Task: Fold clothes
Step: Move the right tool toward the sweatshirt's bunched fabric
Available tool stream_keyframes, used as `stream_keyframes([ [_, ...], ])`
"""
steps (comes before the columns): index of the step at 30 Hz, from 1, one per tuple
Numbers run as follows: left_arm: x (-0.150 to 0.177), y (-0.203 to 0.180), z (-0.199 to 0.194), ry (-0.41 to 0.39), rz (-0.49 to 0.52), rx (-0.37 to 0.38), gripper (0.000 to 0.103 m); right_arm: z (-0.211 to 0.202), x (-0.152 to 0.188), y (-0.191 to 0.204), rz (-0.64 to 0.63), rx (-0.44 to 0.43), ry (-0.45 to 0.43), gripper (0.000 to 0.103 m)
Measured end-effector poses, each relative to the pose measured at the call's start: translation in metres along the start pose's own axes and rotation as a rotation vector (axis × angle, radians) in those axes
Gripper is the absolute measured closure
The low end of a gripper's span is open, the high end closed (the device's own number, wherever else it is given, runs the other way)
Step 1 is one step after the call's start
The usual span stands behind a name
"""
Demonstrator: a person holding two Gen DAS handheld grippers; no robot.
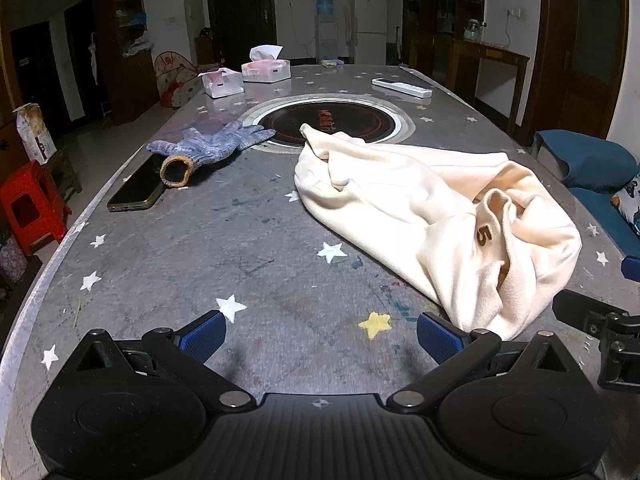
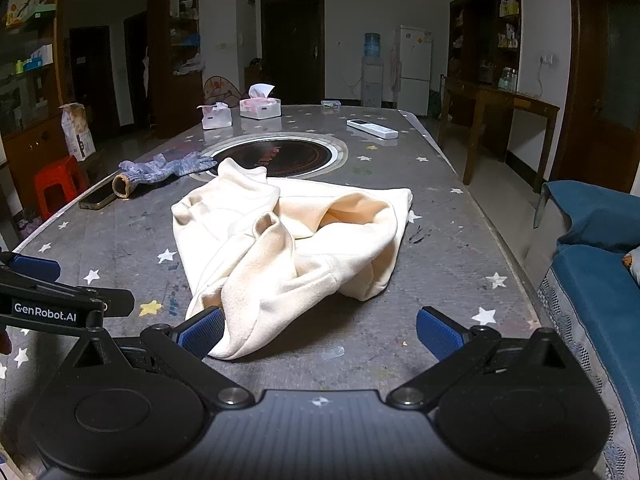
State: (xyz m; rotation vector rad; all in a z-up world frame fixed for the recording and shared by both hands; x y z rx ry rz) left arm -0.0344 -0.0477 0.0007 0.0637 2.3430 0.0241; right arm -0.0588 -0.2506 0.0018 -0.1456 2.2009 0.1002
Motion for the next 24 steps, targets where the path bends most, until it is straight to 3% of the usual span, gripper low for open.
stream_keyframes([
  [24, -0.016, -0.003, 0.019, 0.019, 0.026, 0.001, 0.000, 0.014, -0.018, -0.001, -0.033, -0.031, -0.003, 0.000],
])
Point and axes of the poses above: each gripper's, at about its wrist camera, not at the fingertips, and z roughly the way its jaws point, y to its left, x to its underside, the point moved 6 cm from there along z, roughly the way its jaws point
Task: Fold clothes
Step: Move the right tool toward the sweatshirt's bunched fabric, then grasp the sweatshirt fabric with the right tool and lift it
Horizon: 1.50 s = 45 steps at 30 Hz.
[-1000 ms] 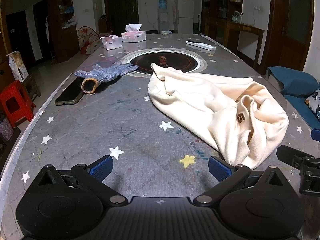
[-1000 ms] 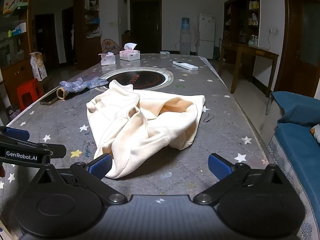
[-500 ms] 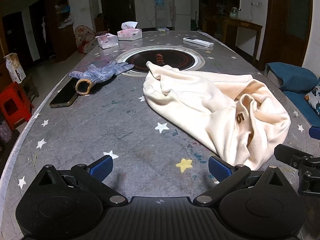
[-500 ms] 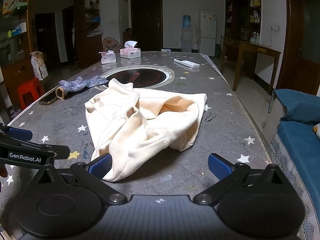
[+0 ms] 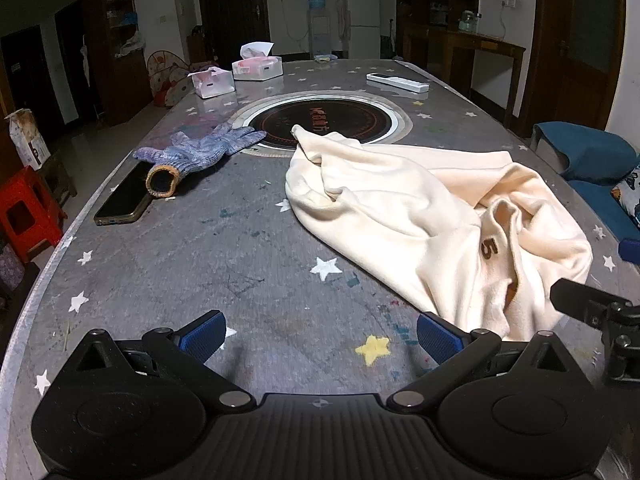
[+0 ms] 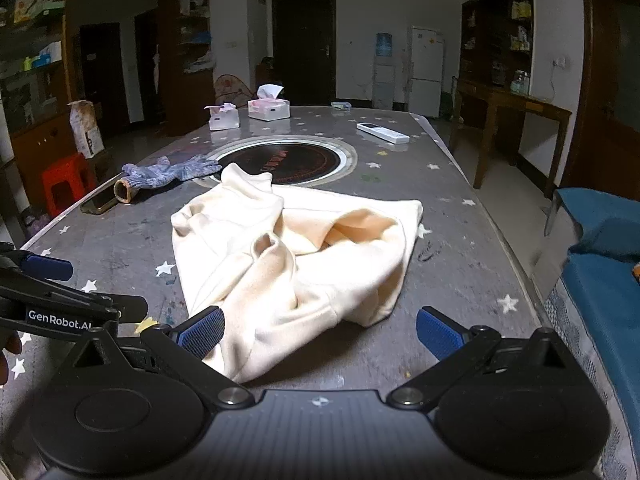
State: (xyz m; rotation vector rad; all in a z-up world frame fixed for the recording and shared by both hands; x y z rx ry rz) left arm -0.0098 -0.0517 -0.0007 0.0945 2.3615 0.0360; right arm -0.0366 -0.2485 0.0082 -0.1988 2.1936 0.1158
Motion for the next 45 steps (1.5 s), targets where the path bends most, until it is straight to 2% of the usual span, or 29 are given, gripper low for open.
stream_keyframes([
  [4, -0.005, 0.004, 0.003, -0.001, 0.005, -0.007, 0.000, 0.003, -0.008, 0.003, -0.023, -0.013, -0.010, 0.000],
  [12, -0.017, 0.020, 0.007, -0.009, -0.024, -0.032, 0.000, 0.022, -0.033, 0.015, -0.067, -0.098, -0.019, 0.003],
  [19, -0.020, 0.035, 0.013, -0.007, -0.043, -0.052, 0.000, 0.055, -0.054, 0.026, -0.079, -0.167, 0.009, 0.013],
  [24, -0.020, 0.042, 0.017, -0.001, -0.047, -0.063, 0.000, 0.083, -0.064, 0.030, -0.042, -0.223, 0.060, 0.020],
  [26, -0.019, 0.046, 0.019, 0.002, -0.049, -0.068, 0.000, 0.094, -0.067, 0.030, -0.021, -0.240, 0.086, 0.028],
  [30, -0.019, 0.054, 0.021, 0.005, -0.058, -0.080, 0.000, 0.117, -0.068, 0.031, 0.017, -0.266, 0.143, 0.037],
  [35, -0.018, 0.063, 0.022, 0.007, -0.064, -0.098, 0.000, 0.131, -0.066, 0.031, 0.064, -0.307, 0.189, 0.056],
  [37, -0.018, 0.068, 0.021, 0.005, -0.071, -0.104, 0.000, 0.132, -0.065, 0.033, 0.070, -0.327, 0.195, 0.064],
  [39, -0.019, 0.072, 0.019, 0.002, -0.082, -0.108, 0.000, 0.131, -0.065, 0.036, 0.064, -0.336, 0.191, 0.068],
  [41, -0.019, 0.075, 0.016, -0.005, -0.089, -0.109, 0.000, 0.128, -0.065, 0.040, 0.060, -0.345, 0.173, 0.081],
  [45, -0.022, 0.080, 0.009, -0.023, -0.092, -0.116, 0.000, 0.117, -0.067, 0.047, 0.067, -0.394, 0.150, 0.086],
])
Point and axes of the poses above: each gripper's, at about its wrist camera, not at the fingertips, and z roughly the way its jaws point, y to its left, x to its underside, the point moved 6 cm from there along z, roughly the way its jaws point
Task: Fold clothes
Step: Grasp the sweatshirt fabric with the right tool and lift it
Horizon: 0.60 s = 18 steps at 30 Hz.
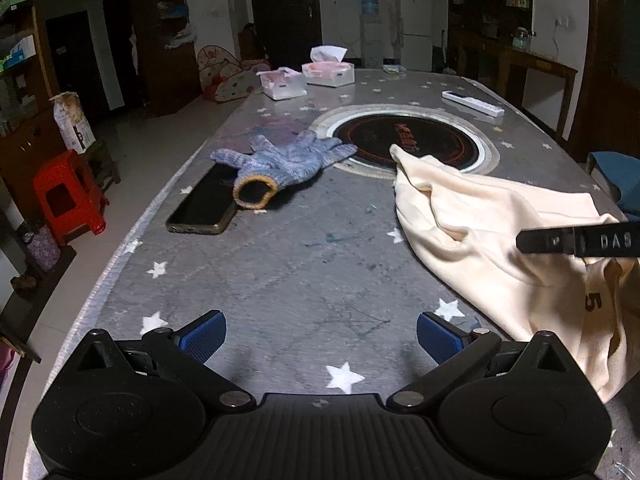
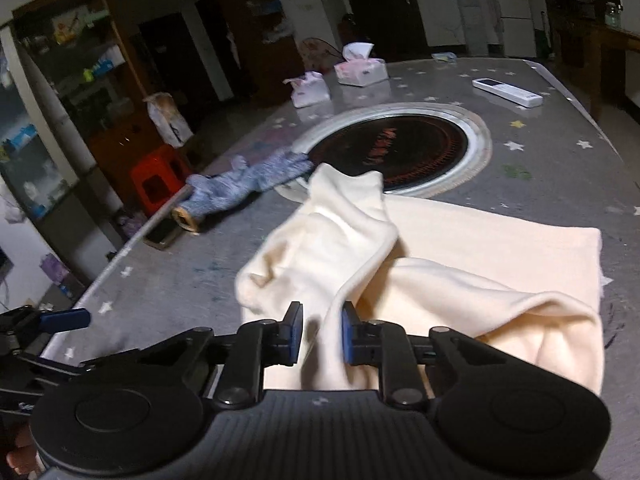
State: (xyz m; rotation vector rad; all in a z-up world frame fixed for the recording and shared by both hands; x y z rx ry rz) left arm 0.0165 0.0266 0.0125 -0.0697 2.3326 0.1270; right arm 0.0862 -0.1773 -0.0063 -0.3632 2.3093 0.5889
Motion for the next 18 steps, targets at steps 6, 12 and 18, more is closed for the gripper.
stream_keyframes([
  [6, 0.000, 0.003, -0.008, -0.015, -0.009, 0.009, 0.000, -0.002, 0.005, 0.015, -0.065, -0.005, -0.021, 0.083],
  [12, 0.001, 0.002, -0.006, -0.011, -0.008, 0.013, 0.000, -0.002, 0.009, 0.014, -0.058, 0.028, 0.009, 0.065],
  [18, 0.002, -0.002, -0.009, -0.020, 0.001, 0.024, 0.000, -0.009, 0.009, 0.016, -0.070, 0.057, -0.003, 0.018],
])
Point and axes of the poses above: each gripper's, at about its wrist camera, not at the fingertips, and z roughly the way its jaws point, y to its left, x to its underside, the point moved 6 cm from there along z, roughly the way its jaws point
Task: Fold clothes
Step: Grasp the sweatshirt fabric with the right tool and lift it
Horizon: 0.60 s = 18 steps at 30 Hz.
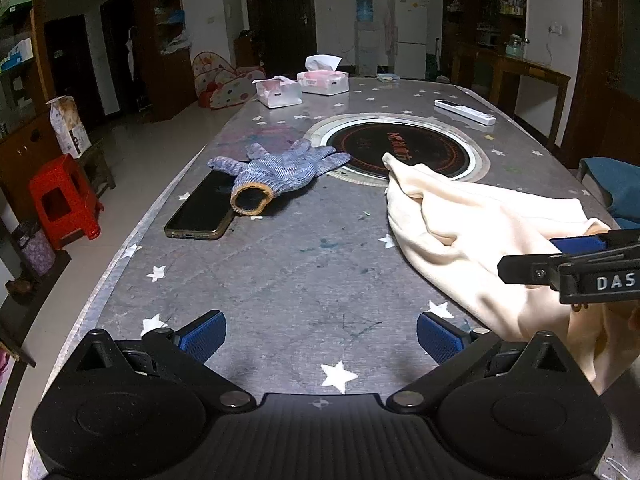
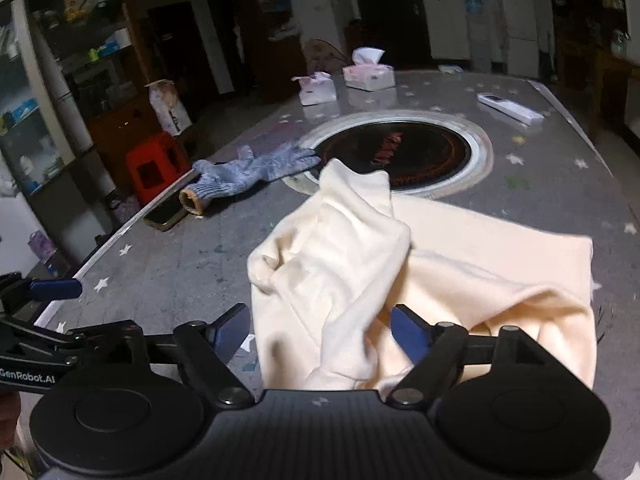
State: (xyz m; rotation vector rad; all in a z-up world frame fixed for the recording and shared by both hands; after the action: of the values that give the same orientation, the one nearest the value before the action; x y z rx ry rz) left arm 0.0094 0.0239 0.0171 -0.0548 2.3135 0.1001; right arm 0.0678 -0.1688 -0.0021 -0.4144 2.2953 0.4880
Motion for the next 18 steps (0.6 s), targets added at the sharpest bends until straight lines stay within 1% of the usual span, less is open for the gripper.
stream_keyframes([
  [2, 0.0000, 0.0003, 0.0003, 0.000, -0.002, 0.000, 0.000, -0.0046, -0.0024, 0.0015, -0.005, 0.002, -0.012, 0.000],
  [6, -0.0002, -0.0001, 0.0005, 0.000, -0.002, 0.003, 0.000, -0.0117, -0.0076, 0.0050, -0.030, 0.022, -0.029, 0.000],
  [12, -0.0006, -0.0011, -0.0013, -0.009, 0.002, 0.013, 0.000, -0.0057, -0.0071, 0.0055, -0.051, 0.104, 0.028, 0.000],
  [13, -0.0006, -0.0010, -0.0013, -0.009, 0.001, 0.013, 0.000, -0.0053, -0.0060, 0.0053, -0.054, 0.093, 0.030, 0.000],
  [15, -0.0006, -0.0010, -0.0009, -0.009, 0.000, 0.014, 0.000, -0.0064, -0.0040, 0.0045, -0.055, 0.038, 0.012, 0.000],
  [18, -0.0004, -0.0012, 0.0000, -0.007, 0.000, 0.013, 0.000, -0.0038, -0.0021, 0.0010, -0.048, 0.017, 0.020, 0.000],
])
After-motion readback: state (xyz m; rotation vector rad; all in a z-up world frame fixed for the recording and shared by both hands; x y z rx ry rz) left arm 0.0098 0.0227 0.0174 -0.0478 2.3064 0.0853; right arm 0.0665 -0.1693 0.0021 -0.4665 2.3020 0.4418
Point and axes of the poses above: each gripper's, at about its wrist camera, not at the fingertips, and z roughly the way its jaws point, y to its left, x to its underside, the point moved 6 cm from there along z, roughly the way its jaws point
